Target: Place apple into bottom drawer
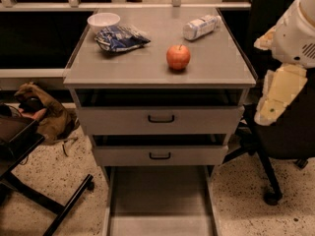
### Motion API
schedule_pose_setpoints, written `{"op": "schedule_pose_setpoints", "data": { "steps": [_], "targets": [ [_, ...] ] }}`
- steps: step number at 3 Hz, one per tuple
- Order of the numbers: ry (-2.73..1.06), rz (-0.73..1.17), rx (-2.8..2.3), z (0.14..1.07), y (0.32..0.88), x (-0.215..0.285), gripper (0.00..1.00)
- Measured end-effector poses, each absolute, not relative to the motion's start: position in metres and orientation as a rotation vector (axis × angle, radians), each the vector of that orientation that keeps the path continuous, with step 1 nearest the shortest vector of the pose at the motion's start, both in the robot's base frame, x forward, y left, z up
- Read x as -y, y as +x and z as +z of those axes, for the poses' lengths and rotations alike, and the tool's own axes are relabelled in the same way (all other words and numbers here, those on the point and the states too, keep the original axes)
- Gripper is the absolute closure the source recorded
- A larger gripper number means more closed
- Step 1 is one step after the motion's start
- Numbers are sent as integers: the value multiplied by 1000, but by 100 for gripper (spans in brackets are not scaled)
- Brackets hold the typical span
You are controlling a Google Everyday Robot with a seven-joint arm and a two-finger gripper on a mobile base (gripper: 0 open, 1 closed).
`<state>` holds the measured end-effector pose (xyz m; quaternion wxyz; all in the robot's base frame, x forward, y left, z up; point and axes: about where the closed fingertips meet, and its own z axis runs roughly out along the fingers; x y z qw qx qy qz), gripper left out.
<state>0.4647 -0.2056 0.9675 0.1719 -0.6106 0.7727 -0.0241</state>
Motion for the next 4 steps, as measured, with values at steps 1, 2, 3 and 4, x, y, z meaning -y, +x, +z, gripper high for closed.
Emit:
{"op": "schedule_pose_setpoints", "data": {
  "steps": [1, 2, 3, 4],
  "targets": [
    [-1744, -30, -2151, 955, 512, 191, 0],
    [-1716, 55, -2140, 927, 563, 179, 0],
    [-1716, 55, -2140, 927, 563, 179, 0],
    [-1662, 88, -2086, 921, 586, 177, 0]
  ]
}}
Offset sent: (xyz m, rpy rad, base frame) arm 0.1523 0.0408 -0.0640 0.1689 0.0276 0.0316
